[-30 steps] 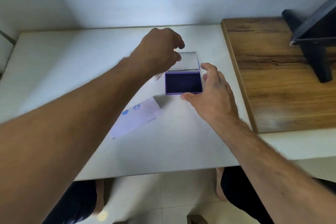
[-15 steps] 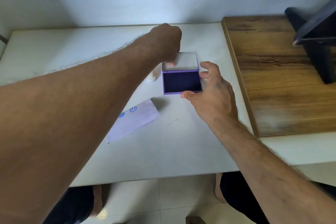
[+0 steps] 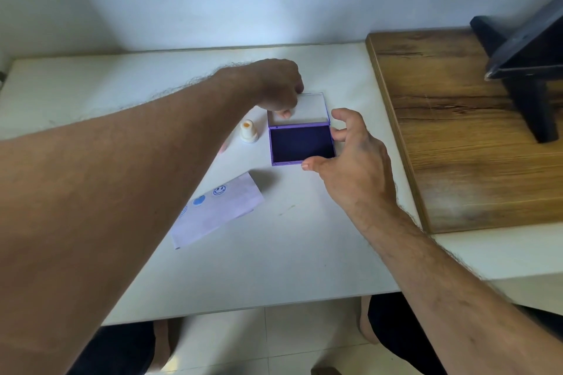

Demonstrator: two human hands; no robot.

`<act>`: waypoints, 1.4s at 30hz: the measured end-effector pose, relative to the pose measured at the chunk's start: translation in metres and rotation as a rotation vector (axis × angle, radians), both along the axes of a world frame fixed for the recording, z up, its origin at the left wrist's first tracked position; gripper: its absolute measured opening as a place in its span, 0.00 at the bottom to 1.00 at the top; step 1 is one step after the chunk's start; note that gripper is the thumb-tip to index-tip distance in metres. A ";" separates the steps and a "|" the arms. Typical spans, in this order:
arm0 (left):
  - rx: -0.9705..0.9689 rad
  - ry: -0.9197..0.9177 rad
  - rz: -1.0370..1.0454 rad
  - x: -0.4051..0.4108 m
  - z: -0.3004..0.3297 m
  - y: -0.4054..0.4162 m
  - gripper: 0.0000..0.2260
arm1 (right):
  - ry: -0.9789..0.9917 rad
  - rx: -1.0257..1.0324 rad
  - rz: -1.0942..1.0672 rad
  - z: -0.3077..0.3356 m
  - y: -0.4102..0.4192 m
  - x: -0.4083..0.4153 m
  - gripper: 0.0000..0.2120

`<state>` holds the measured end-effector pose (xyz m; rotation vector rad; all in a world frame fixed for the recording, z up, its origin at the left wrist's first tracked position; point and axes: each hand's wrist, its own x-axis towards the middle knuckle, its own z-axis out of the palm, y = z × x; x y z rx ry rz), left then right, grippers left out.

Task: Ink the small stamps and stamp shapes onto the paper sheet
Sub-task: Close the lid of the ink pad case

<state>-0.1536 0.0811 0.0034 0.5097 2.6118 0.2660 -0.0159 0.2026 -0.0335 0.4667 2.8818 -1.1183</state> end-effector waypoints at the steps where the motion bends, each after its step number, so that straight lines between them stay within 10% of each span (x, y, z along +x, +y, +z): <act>1: 0.007 -0.004 0.002 0.000 0.000 0.000 0.18 | 0.000 -0.001 0.000 0.001 0.000 0.000 0.40; 30: 0.199 0.018 0.043 0.032 0.037 -0.007 0.10 | 0.005 -0.026 0.012 0.002 0.010 -0.001 0.50; 42: 0.100 0.166 -0.067 0.090 0.018 -0.006 0.13 | 0.023 0.099 0.082 0.001 0.017 -0.008 0.30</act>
